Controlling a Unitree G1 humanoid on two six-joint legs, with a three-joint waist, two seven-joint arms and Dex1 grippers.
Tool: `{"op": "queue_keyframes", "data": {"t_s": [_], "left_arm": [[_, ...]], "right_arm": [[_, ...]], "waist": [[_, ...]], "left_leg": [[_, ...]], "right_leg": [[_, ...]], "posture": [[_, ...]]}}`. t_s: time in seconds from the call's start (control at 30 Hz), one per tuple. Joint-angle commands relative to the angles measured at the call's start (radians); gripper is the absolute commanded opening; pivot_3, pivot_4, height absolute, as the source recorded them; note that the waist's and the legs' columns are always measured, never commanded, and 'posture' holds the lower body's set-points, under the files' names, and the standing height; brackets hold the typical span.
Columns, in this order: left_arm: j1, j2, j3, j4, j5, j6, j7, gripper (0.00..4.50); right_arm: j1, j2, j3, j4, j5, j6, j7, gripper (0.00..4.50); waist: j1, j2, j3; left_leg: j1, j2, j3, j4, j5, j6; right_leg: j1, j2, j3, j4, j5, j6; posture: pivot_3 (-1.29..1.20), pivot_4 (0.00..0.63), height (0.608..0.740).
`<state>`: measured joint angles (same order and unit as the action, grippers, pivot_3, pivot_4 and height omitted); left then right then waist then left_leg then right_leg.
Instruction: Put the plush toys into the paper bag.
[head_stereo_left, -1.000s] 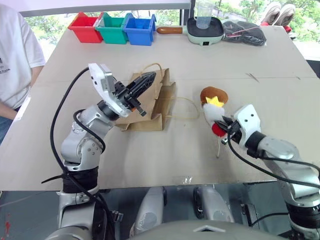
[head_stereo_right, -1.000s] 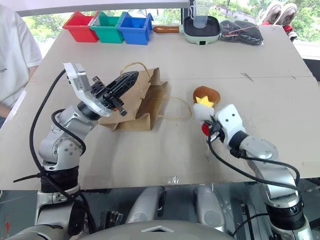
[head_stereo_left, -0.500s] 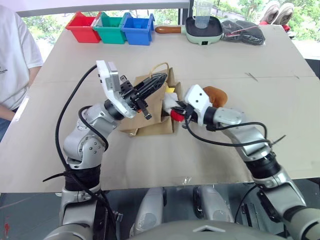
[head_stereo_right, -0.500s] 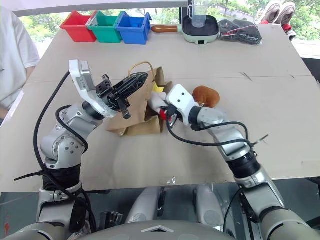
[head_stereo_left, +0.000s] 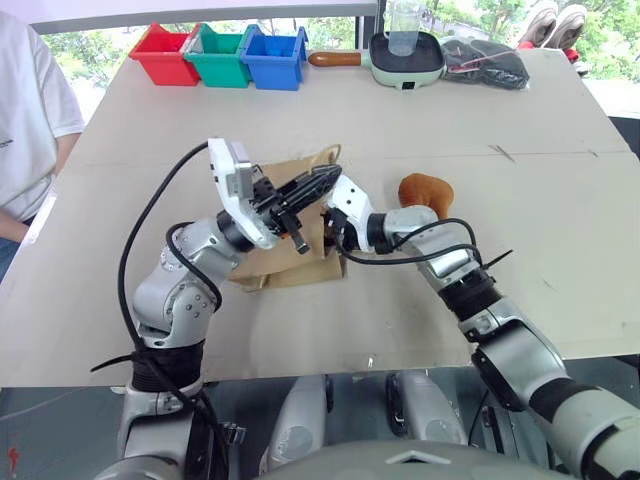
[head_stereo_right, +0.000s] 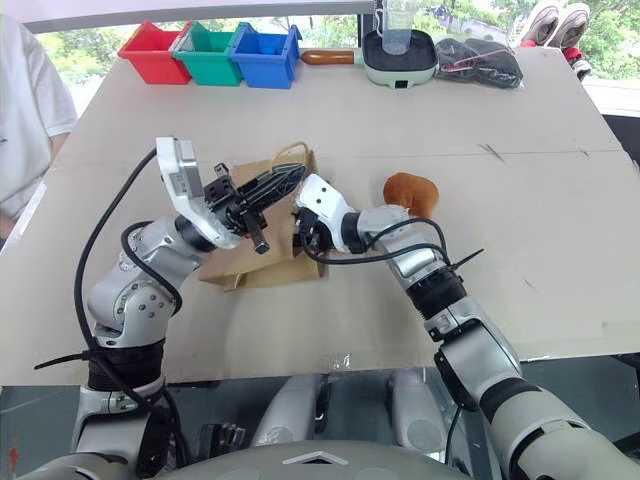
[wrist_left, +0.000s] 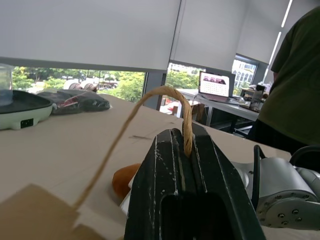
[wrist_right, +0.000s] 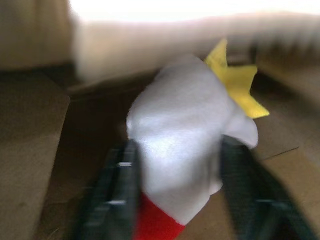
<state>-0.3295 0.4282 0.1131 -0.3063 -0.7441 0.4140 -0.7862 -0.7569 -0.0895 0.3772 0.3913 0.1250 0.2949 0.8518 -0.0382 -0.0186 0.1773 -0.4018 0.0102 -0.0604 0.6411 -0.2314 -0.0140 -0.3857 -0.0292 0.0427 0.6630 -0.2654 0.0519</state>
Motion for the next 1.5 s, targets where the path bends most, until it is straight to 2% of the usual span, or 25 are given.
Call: {"op": "queue_keyframes", "data": {"t_s": [0.03,0.2,0.37,0.5,0.63,0.67,0.7,0.8,0.87,0.9,1.0,1.1,1.2,1.3,1.4,1.5], "left_arm": [[0.021,0.008,0.046,-0.045,0.005,-0.041,0.012,0.0],[0.061,-0.009,0.071,-0.056,0.017,-0.071,0.047,0.0],[0.044,-0.022,0.069,-0.045,0.021,-0.086,0.068,0.0],[0.022,-0.021,0.069,-0.024,0.027,-0.091,0.069,0.0],[0.011,-0.024,0.063,-0.008,0.037,-0.101,0.062,0.0],[0.005,-0.026,0.059,-0.002,0.04,-0.103,0.059,0.0],[-0.002,-0.028,0.054,0.003,0.042,-0.106,0.057,0.0],[-0.018,-0.028,0.052,0.011,0.038,-0.106,0.052,0.0],[-0.022,-0.027,0.053,0.015,0.032,-0.108,0.043,0.0],[-0.023,-0.028,0.053,0.015,0.029,-0.111,0.035,0.0],[-0.022,-0.031,0.039,0.003,0.002,-0.091,0.01,0.0],[-0.039,-0.042,0.023,0.001,-0.004,-0.081,0.006,0.0],[-0.075,-0.061,0.006,0.01,-0.009,-0.073,0.004,0.0],[-0.103,-0.079,-0.016,0.029,-0.008,-0.067,-0.009,0.0],[-0.11,-0.091,-0.043,0.045,0.013,-0.076,-0.025,0.0],[-0.112,-0.092,-0.043,0.047,0.027,-0.077,-0.011,0.0]], "right_arm": [[0.062,-0.068,-0.04,-0.184,0.012,0.009,0.012,4.09],[0.171,-0.182,-0.183,-0.521,0.114,0.171,-0.036,4.09],[0.203,-0.26,-0.273,-0.651,0.15,0.286,-0.094,4.09],[0.164,-0.306,-0.307,-0.534,0.07,0.319,-0.203,4.09],[0.103,-0.327,-0.258,-0.337,-0.028,0.33,-0.284,4.09],[0.089,-0.323,-0.243,-0.261,-0.049,0.324,-0.294,3.86],[0.082,-0.33,-0.217,-0.199,-0.077,0.304,-0.29,3.86],[0.081,-0.344,-0.183,-0.147,-0.109,0.248,-0.263,2.69],[0.088,-0.35,-0.191,-0.172,-0.098,0.218,-0.242,1.72],[0.093,-0.349,-0.203,-0.193,-0.085,0.208,-0.235,1.49],[0.117,-0.343,-0.259,-0.321,-0.01,0.196,-0.197,0.19],[0.116,-0.311,-0.278,-0.502,0.111,0.244,-0.135,0.08],[0.095,-0.258,-0.179,-0.573,0.119,0.27,-0.107,0.08],[0.076,-0.159,-0.071,-0.447,0.075,0.212,-0.101,0.08],[0.071,-0.059,-0.065,-0.338,0.109,0.189,-0.088,0.08],[0.081,-0.044,-0.004,-0.286,0.063,0.121,-0.043,0.08]], "waist": [[0.002,0.0,0.0],[0.004,0.0,0.0],[0.003,0.0,0.0],[0.002,0.0,0.0],[0.003,0.0,0.0],[0.002,0.0,0.0],[0.001,0.0,0.0],[0.001,0.0,0.0],[0.001,0.0,0.0],[0.001,0.0,0.0],[0.002,0.0,0.0],[0.002,0.0,0.0],[-0.004,0.0,0.001],[-0.002,0.0,0.0],[-0.002,0.0,0.0],[0.001,0.0,0.0]], "left_leg": [[0.0,0.0,0.0,0.0,0.0,0.0],[-0.001,-0.001,-0.002,0.0,0.0,0.0],[0.0,-0.001,-0.002,0.0,0.0,0.0],[0.0,-0.001,0.001,0.0,0.0,0.0],[0.0,-0.001,0.003,0.0,0.0,0.0],[0.0,-0.001,0.003,0.0,0.0,0.0],[0.0,-0.001,0.003,0.0,0.0,0.0],[0.0,-0.001,0.003,-0.001,0.0,0.0],[0.0,-0.001,0.003,-0.001,0.0,0.0],[0.0,-0.001,0.003,-0.001,0.0,0.0],[0.0,-0.001,0.003,-0.001,0.0,0.0],[-0.001,-0.001,0.002,-0.001,0.0,0.0],[-0.001,0.0,0.0,-0.001,0.0,0.0],[0.0,0.0,0.001,-0.001,0.0,0.0],[0.0,0.0,0.001,-0.001,0.0,0.0],[-0.001,-0.001,0.001,-0.001,0.0,0.0]], "right_leg": [[0.0,0.0,0.0,0.0,0.0,0.0],[-0.001,-0.002,0.0,0.0,0.0,0.0],[0.0,-0.002,0.0,0.0,0.0,0.0],[0.0,-0.001,0.0,0.0,0.0,0.0],[0.0,-0.002,0.001,0.0,0.0,0.0],[0.0,-0.001,0.001,0.0,0.0,0.0],[0.0,-0.001,0.001,0.0,0.0,0.0],[-0.001,-0.001,0.001,0.0,0.0,0.0],[0.0,-0.001,0.001,-0.001,0.0,0.0],[0.0,-0.001,0.001,-0.001,0.0,0.0],[0.0,-0.001,0.001,0.0,0.0,0.0],[-0.001,-0.001,0.001,-0.001,0.0,0.0],[-0.001,-0.001,0.001,0.0,0.0,0.0],[0.0,0.0,0.0,0.0,0.0,0.0],[0.0,0.0,0.0,0.0,0.0,0.0],[-0.001,0.0,0.0,0.0,0.0,0.0]], "posture": [[0.0,0.15,0.74],[0.0,0.15,0.74],[0.0,0.15,0.74],[0.0,0.15,0.74],[0.0,0.15,0.74],[0.0,0.15,0.74],[0.0,0.15,0.74],[0.0,0.15,0.74],[0.0,0.15,0.74],[0.0,0.15,0.74],[0.0,0.15,0.74],[0.0,0.15,0.74],[0.0,0.15,0.74],[0.0,0.15,0.74],[0.0,0.15,0.74],[0.0,0.15,0.74]]}}
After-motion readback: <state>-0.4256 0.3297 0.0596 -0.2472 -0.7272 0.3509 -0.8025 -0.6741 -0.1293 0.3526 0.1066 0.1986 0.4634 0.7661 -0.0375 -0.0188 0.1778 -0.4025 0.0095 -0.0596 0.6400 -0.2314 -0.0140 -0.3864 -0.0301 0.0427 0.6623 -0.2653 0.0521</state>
